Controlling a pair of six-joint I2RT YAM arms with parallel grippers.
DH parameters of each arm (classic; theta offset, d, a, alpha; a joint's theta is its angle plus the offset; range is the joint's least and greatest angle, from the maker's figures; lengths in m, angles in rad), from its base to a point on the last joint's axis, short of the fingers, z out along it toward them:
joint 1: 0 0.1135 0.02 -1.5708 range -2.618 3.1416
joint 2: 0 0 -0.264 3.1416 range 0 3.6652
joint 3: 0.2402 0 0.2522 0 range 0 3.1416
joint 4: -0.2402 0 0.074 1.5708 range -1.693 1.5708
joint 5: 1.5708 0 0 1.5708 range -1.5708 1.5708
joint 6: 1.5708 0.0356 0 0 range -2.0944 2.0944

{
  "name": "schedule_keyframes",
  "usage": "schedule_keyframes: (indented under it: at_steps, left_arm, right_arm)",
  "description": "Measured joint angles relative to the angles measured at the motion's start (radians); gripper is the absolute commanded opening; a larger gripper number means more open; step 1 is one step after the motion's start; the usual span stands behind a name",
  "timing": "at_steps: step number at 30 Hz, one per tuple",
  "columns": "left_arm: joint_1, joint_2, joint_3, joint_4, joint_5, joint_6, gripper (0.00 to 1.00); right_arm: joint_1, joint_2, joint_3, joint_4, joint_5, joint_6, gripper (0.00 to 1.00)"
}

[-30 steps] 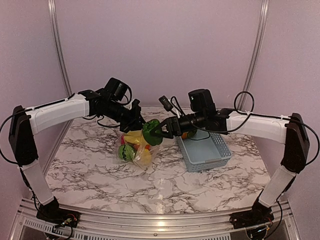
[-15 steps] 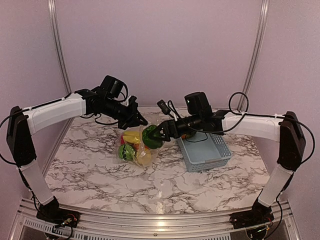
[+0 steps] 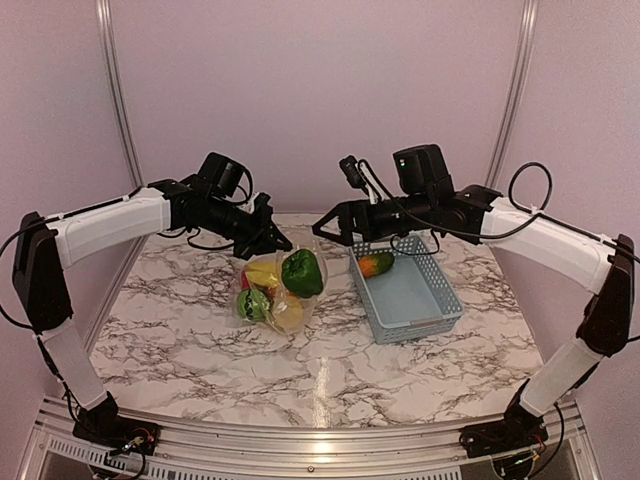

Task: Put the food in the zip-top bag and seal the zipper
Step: Place the fake vegetable in the zipper food storage bag, then adjust the zipper food storage bag at the center of the board.

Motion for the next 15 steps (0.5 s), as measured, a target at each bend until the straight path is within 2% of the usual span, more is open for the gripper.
schedule_keyframes:
  at_steps: [6,13,15]
  left_arm:
    - [0.003,0.000,0.000,0.002,0.009,0.000,0.00]
    - [0.006,0.000,0.000,0.003,0.018,0.000,0.00]
    - [0.006,0.000,0.000,0.003,0.019,0.001,0.00]
  right_arm:
    - [0.000,0.025,-0.001,-0.134,0.135,0.011,0.73]
    - [0.000,0.102,-0.012,-0.208,0.146,0.020,0.59]
    - [0.000,0.116,-0.012,-0.211,0.135,0.021,0.50]
